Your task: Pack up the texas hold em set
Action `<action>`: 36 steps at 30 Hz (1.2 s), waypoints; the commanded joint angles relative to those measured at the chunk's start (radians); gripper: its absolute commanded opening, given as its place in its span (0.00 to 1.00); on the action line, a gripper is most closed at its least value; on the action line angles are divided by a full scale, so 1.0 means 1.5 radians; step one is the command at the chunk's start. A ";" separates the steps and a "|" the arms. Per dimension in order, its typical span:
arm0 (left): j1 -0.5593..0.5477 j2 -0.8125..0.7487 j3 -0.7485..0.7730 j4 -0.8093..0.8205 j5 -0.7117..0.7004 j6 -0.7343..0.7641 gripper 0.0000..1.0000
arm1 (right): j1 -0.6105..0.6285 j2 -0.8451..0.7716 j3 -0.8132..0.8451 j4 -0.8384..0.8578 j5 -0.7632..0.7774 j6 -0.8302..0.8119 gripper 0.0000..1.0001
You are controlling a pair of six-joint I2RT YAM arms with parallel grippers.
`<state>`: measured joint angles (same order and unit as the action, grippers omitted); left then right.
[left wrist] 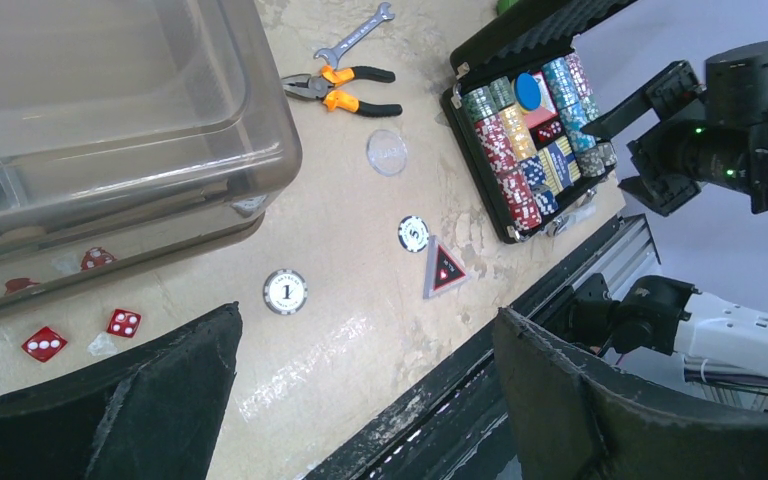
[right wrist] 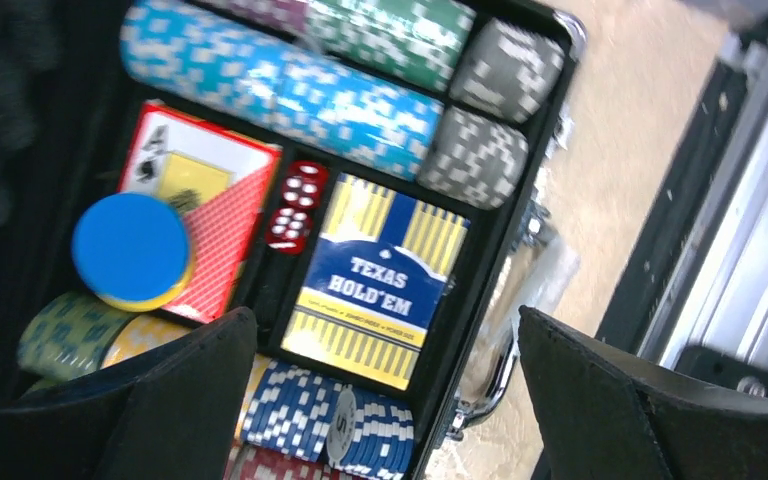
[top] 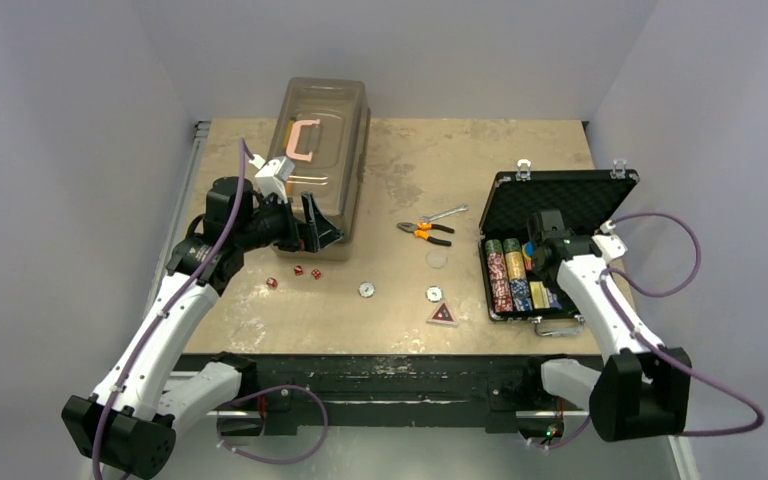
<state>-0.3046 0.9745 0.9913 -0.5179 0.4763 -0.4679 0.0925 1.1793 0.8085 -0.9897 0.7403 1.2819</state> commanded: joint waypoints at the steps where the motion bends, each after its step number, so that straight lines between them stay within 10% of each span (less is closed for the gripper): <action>1: -0.005 -0.004 0.023 0.015 0.010 0.010 0.92 | 0.000 -0.077 -0.005 0.127 0.002 -0.287 0.99; 11: -0.008 -0.025 0.005 0.033 -0.001 0.007 0.94 | 0.050 -0.178 -0.054 0.342 -0.342 -0.505 0.99; 26: -0.046 -0.028 -0.008 0.054 -0.027 0.031 0.95 | 0.385 -0.094 -0.061 0.368 -0.278 -0.442 0.99; 36: -0.046 -0.031 0.158 -0.031 -0.154 0.031 0.96 | 0.528 0.074 0.012 0.457 -0.311 -0.517 0.99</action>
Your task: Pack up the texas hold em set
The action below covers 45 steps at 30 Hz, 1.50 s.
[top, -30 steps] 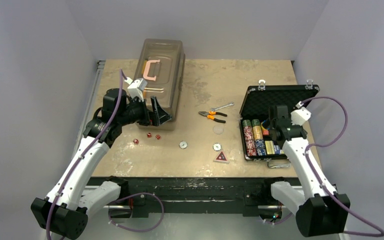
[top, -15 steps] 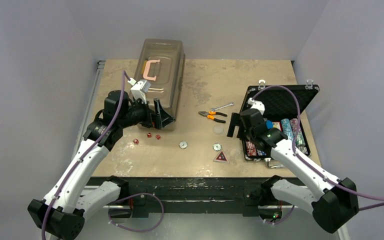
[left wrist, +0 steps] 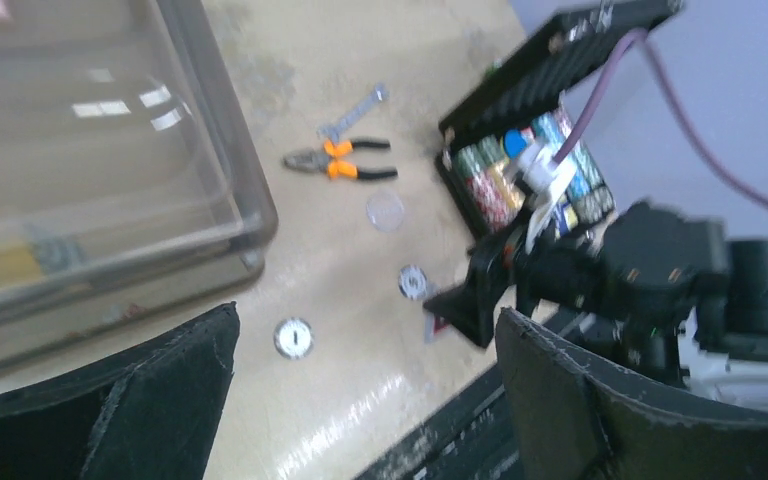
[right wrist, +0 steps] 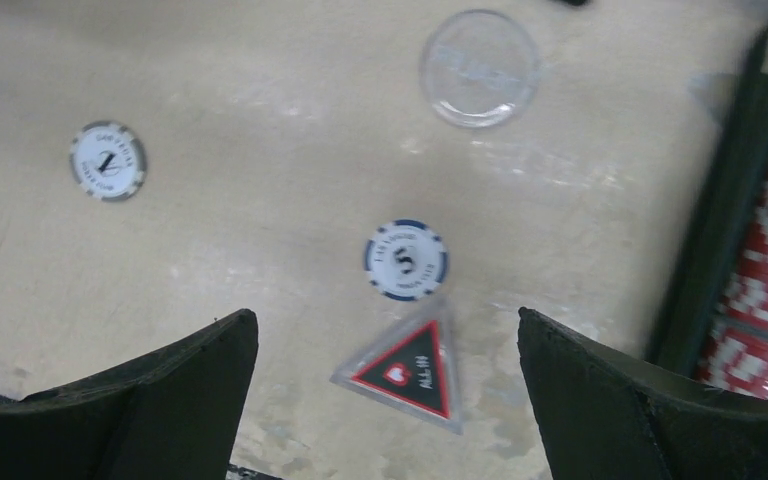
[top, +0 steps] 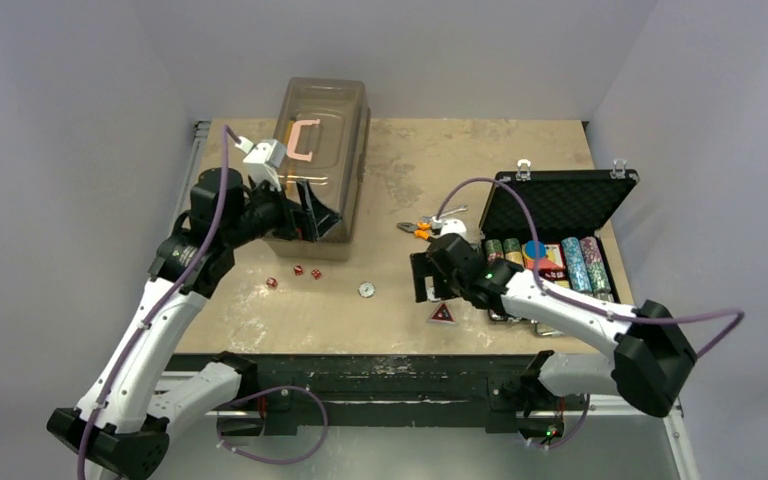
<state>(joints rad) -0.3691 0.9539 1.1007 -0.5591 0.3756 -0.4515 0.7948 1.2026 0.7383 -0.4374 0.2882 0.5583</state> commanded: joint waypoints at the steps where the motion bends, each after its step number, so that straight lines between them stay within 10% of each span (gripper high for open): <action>1: -0.003 -0.023 0.092 -0.012 -0.128 0.026 0.96 | 0.075 0.078 0.067 0.112 -0.011 -0.031 0.99; 12: -0.003 -0.263 -0.193 -0.205 -0.404 -0.183 0.91 | 0.097 0.135 0.081 0.234 -0.028 0.011 0.99; 20: -0.002 -0.199 -0.329 -0.259 -0.525 -0.412 0.85 | 0.097 0.114 0.053 0.228 -0.035 -0.031 0.99; 31: 0.153 0.084 -0.304 -0.131 -0.394 -0.544 0.67 | 0.095 0.017 -0.010 0.201 -0.001 -0.092 0.99; 45: 0.204 0.159 -0.285 -0.094 -0.377 -0.645 0.69 | 0.092 0.001 -0.037 0.221 0.009 -0.105 0.99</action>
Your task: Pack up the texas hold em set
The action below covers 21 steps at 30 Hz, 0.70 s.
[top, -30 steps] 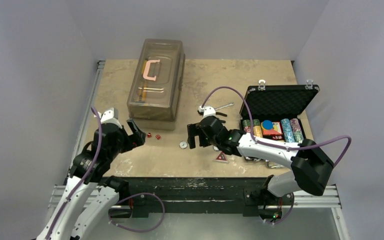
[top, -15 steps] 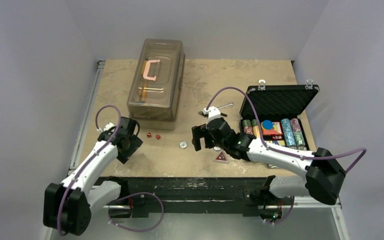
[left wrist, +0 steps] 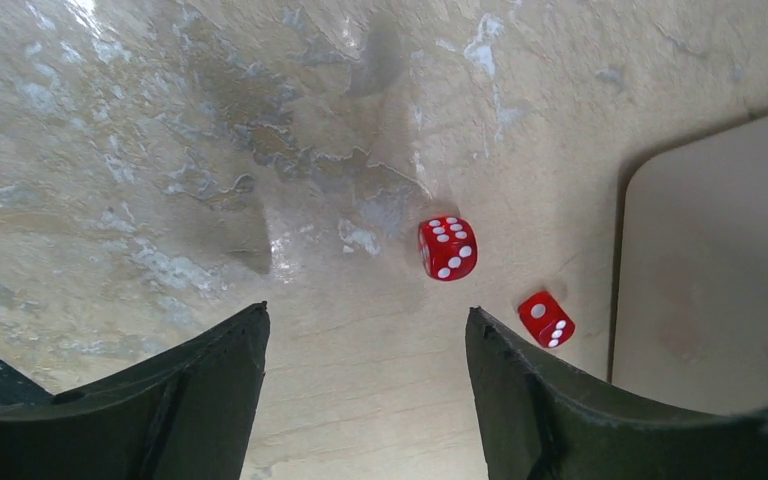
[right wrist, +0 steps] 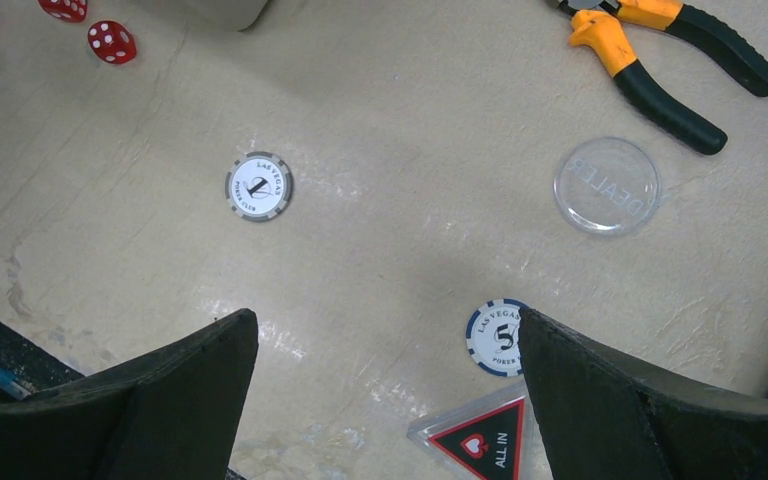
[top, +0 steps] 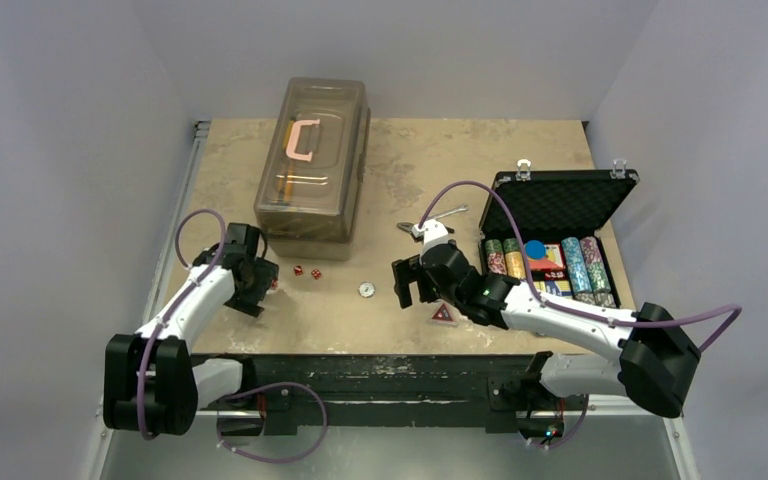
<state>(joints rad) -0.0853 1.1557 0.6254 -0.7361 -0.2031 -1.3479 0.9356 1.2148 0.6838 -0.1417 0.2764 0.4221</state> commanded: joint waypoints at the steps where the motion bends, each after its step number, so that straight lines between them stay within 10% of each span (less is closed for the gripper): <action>1: 0.021 0.030 0.032 0.040 0.015 -0.049 0.69 | -0.002 -0.006 -0.001 0.023 0.015 -0.013 0.99; 21: 0.046 0.158 0.079 0.040 0.021 -0.067 0.43 | -0.002 -0.022 -0.008 0.009 0.030 -0.003 0.99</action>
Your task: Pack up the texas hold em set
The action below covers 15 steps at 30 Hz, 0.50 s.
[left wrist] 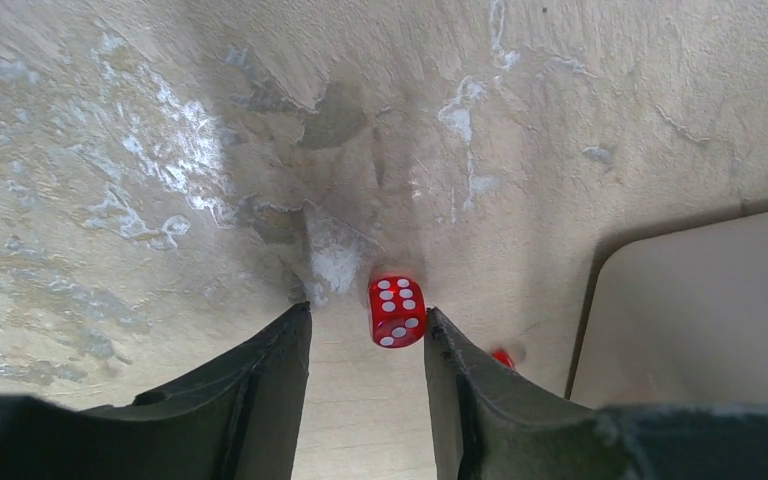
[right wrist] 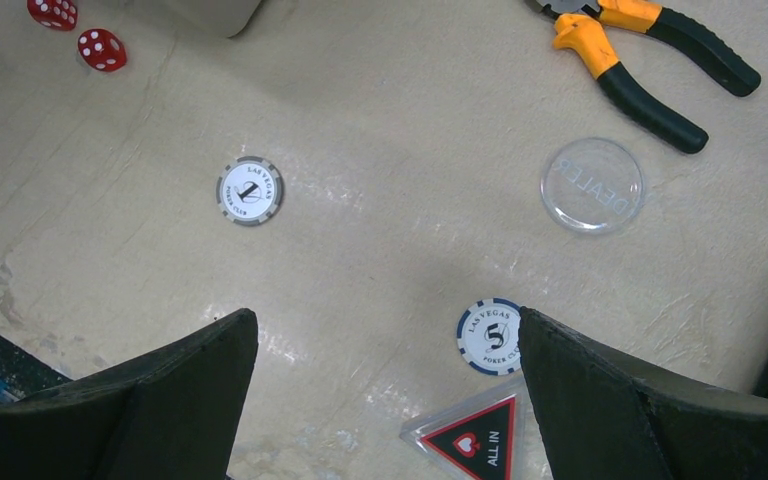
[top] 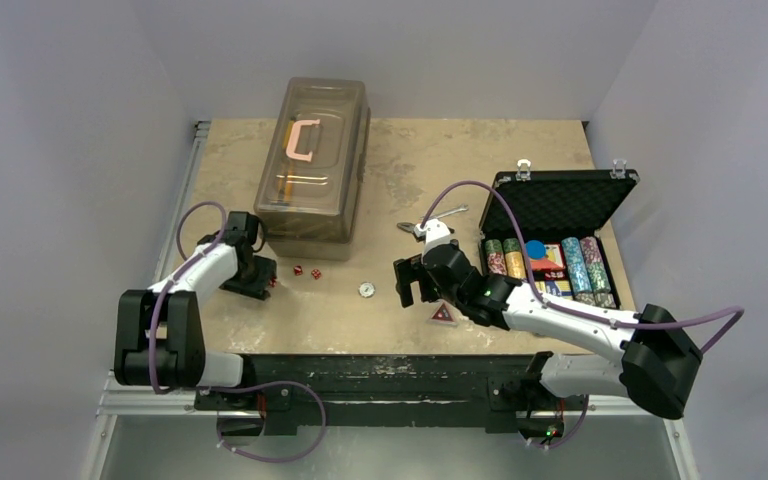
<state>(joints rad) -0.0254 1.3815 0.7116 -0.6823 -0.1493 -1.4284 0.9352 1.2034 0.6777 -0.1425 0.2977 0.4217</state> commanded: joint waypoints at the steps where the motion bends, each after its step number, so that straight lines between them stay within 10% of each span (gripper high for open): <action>1: 0.005 0.012 0.022 0.007 -0.017 -0.011 0.43 | -0.002 -0.014 -0.003 0.008 0.016 -0.002 0.99; 15: 0.001 -0.036 -0.010 0.025 0.055 0.116 0.13 | -0.007 -0.040 -0.020 0.008 0.029 0.024 0.99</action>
<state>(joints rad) -0.0254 1.3941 0.7280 -0.6716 -0.1478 -1.3487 0.9348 1.1759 0.6746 -0.1490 0.3107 0.4313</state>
